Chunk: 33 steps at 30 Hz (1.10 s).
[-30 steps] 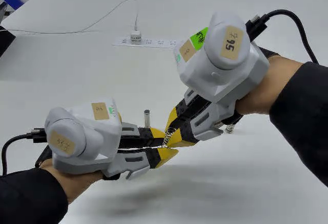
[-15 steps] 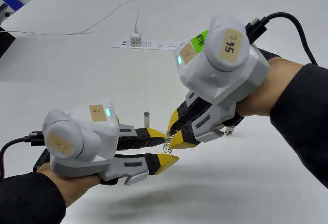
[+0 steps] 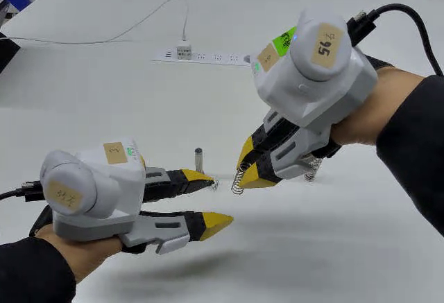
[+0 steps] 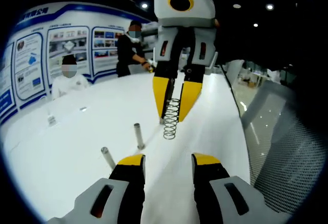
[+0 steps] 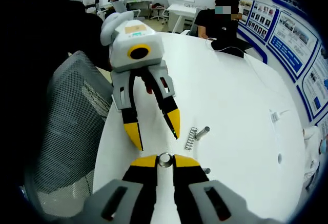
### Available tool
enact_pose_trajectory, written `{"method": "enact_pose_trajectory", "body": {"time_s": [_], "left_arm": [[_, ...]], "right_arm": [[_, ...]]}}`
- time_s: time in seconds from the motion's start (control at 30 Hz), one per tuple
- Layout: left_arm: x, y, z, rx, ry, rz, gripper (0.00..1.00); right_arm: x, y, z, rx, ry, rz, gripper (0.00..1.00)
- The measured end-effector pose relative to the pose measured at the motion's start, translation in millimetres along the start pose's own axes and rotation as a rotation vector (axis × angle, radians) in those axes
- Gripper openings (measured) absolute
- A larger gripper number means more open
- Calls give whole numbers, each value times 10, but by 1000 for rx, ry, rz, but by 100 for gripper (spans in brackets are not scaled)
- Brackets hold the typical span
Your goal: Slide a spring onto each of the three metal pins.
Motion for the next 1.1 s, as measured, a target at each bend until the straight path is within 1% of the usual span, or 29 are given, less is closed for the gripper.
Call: {"method": "enact_pose_trajectory", "body": {"time_s": [0.33,0.57,0.6,0.73,1.1], "left_arm": [[-24,79,65,38,-2,17,41],[-47,96,103,56,4,28,44],[-50,96,106,57,5,29,44],[-52,94,119,63,5,32,45],[-63,103,142,72,7,35,46]], "right_arm": [[-41,-98,103,-36,-3,-26,12],[-114,-208,157,-76,14,-56,12],[-134,-243,166,-81,16,-60,12],[-193,-336,167,-109,28,-81,12],[-248,-493,112,-139,43,-108,12]]}}
Point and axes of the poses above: the centre of the closed fingertips' face, and the gripper's own axes: z roughly backward along the fingers, y roughly to its left, x roughly out of its top, the point moved 6 cm from there along z, roughly backward along the fingers, and after that the axes turned 5 degrees about x, right-handed, at the moved point
